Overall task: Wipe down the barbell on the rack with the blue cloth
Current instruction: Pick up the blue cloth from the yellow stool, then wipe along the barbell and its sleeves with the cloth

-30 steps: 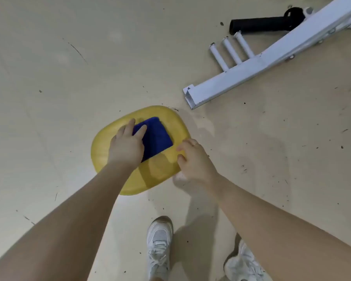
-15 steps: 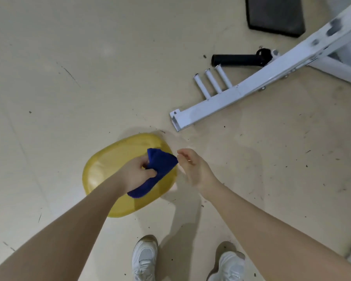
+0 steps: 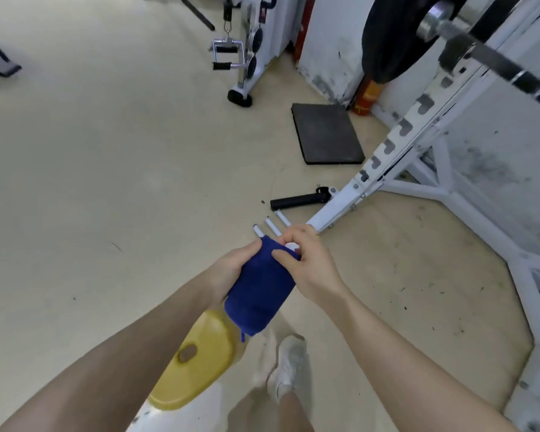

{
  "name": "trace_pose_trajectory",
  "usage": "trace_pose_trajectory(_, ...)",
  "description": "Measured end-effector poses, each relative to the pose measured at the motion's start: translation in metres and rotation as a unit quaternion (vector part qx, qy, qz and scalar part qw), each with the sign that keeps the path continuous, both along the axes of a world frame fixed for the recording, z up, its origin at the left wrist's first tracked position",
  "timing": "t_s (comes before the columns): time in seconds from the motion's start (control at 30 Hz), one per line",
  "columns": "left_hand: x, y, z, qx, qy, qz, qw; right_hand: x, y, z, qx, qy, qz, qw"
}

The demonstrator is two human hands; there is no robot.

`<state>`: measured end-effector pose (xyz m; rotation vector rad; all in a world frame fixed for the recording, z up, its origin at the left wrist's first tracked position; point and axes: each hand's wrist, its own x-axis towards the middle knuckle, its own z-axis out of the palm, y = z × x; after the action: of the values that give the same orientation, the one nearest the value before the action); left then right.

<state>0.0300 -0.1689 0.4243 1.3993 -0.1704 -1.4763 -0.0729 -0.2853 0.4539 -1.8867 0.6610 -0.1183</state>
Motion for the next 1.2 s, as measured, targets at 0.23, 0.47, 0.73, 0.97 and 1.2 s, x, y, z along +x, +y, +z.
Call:
trace_pose_trajectory(0.23, 0.036, -0.129, 0.050, -0.016, -0.104, -0.042, 0.994, 0.032, -0.131, 0.069, -0.125, -0.036, 0.047, 0.990)
trace_pose_trajectory(0.47, 0.081, -0.243, 0.092, -0.019, -0.396, -0.129, 0.909, 0.070, -0.258, 0.120, -0.272, 0.073, 0.183, 0.942)
trace_pose_trajectory(0.73, 0.131, -0.321, 0.123, -0.135, -0.478, -0.212, 0.842, 0.114, -0.313, 0.108, -0.157, 0.044, 0.144, 0.976)
trace_pose_trajectory(0.97, 0.224, -0.355, 0.125, -0.076, -0.432, -0.346, 0.829, 0.184, -0.352, 0.097, -0.123, 0.048, 0.073, 0.989)
trace_pose_trajectory(1.2, 0.389, -0.362, 0.131, -0.081, -0.475, -0.465, 0.743, 0.324, -0.345, 0.089, -0.124, 0.091, -0.070, 0.986)
